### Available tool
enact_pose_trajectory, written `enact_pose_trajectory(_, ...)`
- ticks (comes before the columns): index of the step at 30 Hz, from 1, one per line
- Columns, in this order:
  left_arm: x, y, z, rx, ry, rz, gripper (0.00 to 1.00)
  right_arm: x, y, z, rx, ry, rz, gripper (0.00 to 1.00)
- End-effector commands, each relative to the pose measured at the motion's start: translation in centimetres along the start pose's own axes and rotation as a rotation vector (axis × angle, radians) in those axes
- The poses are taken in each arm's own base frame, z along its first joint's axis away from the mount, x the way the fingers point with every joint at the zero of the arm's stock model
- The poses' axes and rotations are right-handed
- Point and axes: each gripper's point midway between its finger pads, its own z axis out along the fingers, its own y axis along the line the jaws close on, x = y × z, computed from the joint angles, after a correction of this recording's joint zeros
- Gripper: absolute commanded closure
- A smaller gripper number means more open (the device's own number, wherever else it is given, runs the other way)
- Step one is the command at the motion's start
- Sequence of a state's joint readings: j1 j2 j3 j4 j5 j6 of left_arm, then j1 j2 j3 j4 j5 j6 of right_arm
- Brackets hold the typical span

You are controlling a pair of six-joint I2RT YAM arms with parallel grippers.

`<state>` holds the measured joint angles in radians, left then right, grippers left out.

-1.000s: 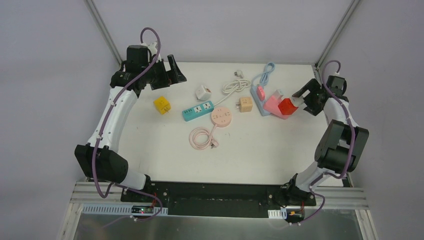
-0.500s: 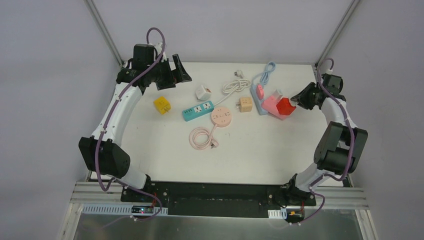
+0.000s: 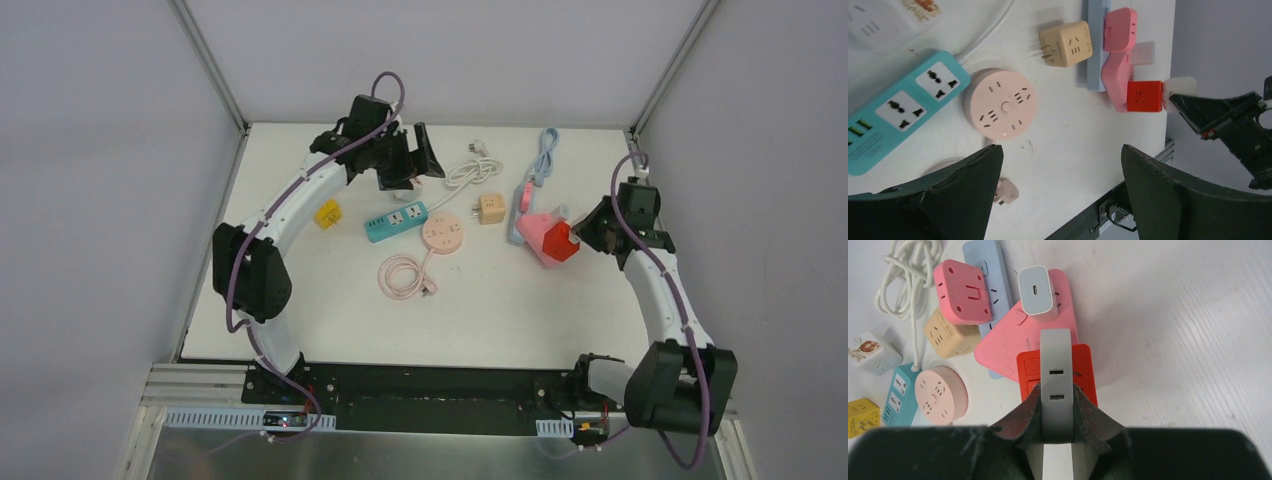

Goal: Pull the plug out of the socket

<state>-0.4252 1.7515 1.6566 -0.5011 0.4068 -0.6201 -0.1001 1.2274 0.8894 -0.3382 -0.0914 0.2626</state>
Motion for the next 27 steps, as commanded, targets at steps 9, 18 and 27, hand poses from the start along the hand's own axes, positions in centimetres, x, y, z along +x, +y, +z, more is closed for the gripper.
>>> enact_pose_trajectory(9, 1.5, -6.5, 5.9, 0.115, 0.034, 0.066, 0.12, 6.1, -1.7, -5.0, 0.078, 0.066, 0.094, 0.91)
enact_pose_trajectory(18, 3.9, -4.4, 5.6, 0.082, 0.125, 0.212, 0.11, 5.2, -0.7, -4.2, 0.074, 0.102, 0.06, 0.84)
enact_pose_trajectory(27, 7.5, -4.6, 6.8, 0.06, 0.191, 0.18, 0.13, 8.0, 0.6, -4.1, 0.049, 0.215, -0.028, 0.85)
